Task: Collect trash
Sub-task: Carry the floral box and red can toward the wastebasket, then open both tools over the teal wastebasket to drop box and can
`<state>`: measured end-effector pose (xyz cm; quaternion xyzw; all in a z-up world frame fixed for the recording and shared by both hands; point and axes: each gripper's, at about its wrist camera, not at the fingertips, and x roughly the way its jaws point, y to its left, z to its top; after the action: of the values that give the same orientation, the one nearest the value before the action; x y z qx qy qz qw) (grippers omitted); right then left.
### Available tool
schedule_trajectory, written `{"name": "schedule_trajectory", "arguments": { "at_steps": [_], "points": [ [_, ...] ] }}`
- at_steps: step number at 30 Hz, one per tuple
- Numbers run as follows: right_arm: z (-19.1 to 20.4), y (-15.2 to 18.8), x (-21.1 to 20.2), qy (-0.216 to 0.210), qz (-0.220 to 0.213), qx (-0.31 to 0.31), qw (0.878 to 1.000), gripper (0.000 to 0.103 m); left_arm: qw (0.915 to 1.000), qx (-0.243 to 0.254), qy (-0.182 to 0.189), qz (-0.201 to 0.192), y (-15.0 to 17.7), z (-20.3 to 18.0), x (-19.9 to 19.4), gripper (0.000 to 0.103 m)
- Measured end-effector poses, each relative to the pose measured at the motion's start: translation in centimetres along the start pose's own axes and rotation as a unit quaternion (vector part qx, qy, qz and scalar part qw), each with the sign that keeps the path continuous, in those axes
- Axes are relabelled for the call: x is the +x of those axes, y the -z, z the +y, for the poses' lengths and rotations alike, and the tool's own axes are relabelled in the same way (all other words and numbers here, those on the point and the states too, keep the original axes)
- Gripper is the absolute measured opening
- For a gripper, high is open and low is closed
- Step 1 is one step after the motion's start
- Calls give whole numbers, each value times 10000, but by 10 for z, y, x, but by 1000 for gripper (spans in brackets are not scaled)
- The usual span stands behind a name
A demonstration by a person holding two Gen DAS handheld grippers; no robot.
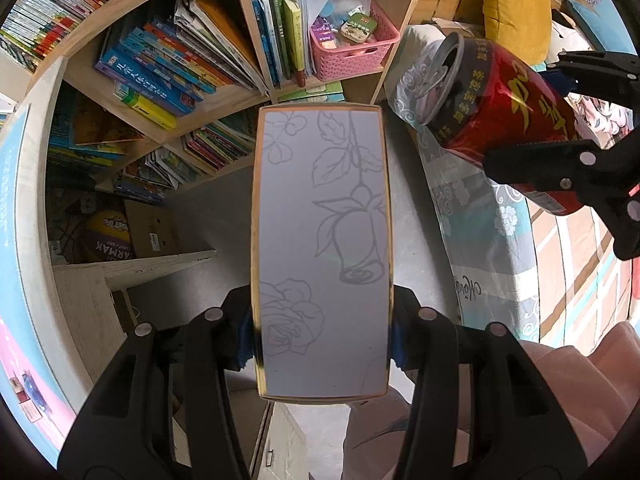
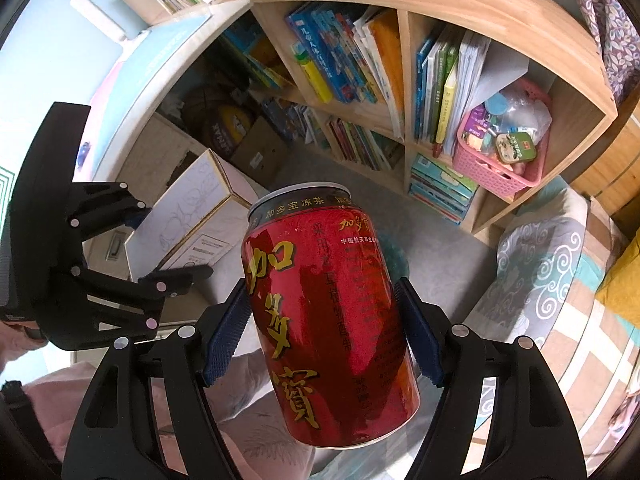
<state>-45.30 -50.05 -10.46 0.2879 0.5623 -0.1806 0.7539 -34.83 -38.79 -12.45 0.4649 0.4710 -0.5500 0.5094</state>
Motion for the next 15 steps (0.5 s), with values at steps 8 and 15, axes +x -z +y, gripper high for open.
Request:
{"name": "schedule_trajectory", "arguments": {
  "at_steps": [8, 15],
  "points": [
    [-4, -3, 4, -7, 64, -18, 10000, 74, 10000, -1, 51, 20, -4, -1, 6, 49],
    [-17, -6, 3, -40, 54, 227, 9997, 76, 10000, -4, 71, -61, -9, -1, 6, 77]
  ]
}}
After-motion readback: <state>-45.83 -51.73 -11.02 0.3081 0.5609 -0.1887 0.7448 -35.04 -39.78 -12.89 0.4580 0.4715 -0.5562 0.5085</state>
